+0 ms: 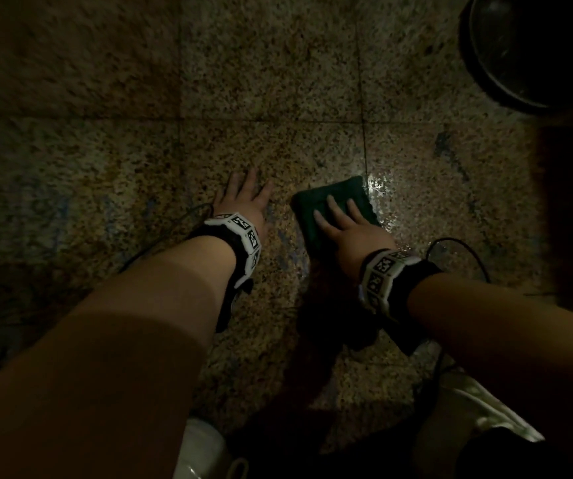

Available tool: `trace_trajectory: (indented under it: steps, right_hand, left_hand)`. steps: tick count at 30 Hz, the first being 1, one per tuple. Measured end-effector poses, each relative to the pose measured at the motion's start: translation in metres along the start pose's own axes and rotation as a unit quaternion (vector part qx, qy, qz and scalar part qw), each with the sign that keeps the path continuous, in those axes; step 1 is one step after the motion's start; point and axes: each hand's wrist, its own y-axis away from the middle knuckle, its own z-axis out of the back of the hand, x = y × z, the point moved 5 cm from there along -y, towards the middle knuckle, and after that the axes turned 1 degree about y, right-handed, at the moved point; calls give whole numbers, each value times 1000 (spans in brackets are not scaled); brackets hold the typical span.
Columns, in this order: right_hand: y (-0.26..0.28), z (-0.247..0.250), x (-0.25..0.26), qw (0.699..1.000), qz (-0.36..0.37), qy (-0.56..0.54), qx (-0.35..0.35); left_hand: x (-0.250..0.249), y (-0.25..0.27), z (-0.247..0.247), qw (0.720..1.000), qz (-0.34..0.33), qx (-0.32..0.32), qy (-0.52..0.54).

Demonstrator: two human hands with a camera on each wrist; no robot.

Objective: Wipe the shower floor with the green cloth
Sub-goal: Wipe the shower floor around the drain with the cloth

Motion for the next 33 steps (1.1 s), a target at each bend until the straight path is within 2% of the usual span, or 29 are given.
trace_trajectory:
  steps: [4,7,12,19,24,30,33]
  right_hand:
    - [-20,32,8,1000,-4,-10,-14]
    - [-31,52,18,999,-21,-36,-7]
    - [-30,43,21,999,-13,-37,-24]
    - [-12,4,36,999,34,-13,-7]
    - [-13,23,43,999,24,-33,-10]
    - [-44,64,62,996,-3,-89,-18]
    - [-42,66,64,996,0,-87,-24]
  left_hand:
    - [2,2,-2,999,-1,-31,8]
    - [7,5,-8,999,25,-44,12]
    - [14,16,-16,997,54,-45,37]
    - [31,11,-18,996,67,-54,34]
    - [34,9,-19,997,53,-49,30]
    - [37,4,-15,998,62,-31,8]
    - [38,4,-13,998,63,-21,5]
